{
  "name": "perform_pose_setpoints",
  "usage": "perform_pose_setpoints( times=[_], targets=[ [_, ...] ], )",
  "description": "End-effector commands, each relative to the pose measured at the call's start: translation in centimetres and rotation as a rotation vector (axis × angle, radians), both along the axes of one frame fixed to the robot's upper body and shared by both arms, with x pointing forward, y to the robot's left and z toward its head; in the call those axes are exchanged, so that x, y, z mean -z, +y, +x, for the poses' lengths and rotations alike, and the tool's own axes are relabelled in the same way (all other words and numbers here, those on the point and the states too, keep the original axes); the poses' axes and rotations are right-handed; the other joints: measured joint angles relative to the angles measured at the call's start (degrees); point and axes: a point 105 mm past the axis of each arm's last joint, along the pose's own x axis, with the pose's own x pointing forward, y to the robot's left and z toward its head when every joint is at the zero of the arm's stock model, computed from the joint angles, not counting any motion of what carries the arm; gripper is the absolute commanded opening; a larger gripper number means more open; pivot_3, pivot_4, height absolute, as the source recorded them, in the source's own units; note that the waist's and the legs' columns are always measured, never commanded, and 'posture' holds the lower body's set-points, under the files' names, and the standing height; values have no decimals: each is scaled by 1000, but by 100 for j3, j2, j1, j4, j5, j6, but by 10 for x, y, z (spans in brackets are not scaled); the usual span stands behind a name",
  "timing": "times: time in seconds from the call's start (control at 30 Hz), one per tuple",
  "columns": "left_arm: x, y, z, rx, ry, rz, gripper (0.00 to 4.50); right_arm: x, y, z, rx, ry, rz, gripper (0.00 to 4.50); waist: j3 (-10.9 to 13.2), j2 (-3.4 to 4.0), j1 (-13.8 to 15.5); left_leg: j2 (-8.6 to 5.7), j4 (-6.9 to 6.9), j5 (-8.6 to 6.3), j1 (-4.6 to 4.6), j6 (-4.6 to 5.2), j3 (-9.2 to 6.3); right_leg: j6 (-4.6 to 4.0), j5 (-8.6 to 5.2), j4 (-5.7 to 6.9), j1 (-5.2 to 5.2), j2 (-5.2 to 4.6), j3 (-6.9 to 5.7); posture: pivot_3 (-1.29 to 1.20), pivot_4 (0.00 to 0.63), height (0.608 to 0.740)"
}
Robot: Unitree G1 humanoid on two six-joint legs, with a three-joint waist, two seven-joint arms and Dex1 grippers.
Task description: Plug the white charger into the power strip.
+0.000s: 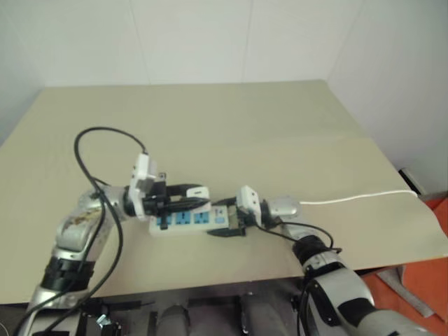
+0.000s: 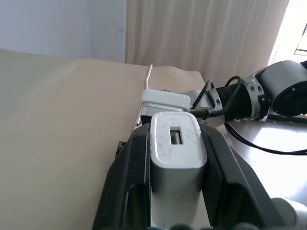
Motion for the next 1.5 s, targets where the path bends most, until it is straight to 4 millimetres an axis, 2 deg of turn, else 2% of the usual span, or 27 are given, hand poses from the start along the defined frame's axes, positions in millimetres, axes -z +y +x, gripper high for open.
perform_pose_setpoints(
  times=[0.03, 0.97, 1.5],
  targets=[
    [-1, -2, -1, 45, -44, 33, 1019, 21, 1, -11, -36, 47, -74, 3429, 0, 0, -3, 0, 0, 0, 0, 0, 0, 0, 0, 0, 0, 0, 0, 0, 150, 740],
    [21, -5, 11, 101, -54, 78, 1019, 21, 1, -10, -18, 47, -70, 3429, 0, 0, -10, 0, -4, 0, -1, 0, 0, 1, -1, -1, -1, 1, 0, 0, 150, 740],
    [32, -1, 10, 110, -42, 122, 1019, 22, 0, -11, -17, 49, -69, 3429, 0, 0, -10, 0, -5, 0, -1, 0, 0, 3, -2, -4, -1, 1, 0, 0, 150, 740]
  ],
)
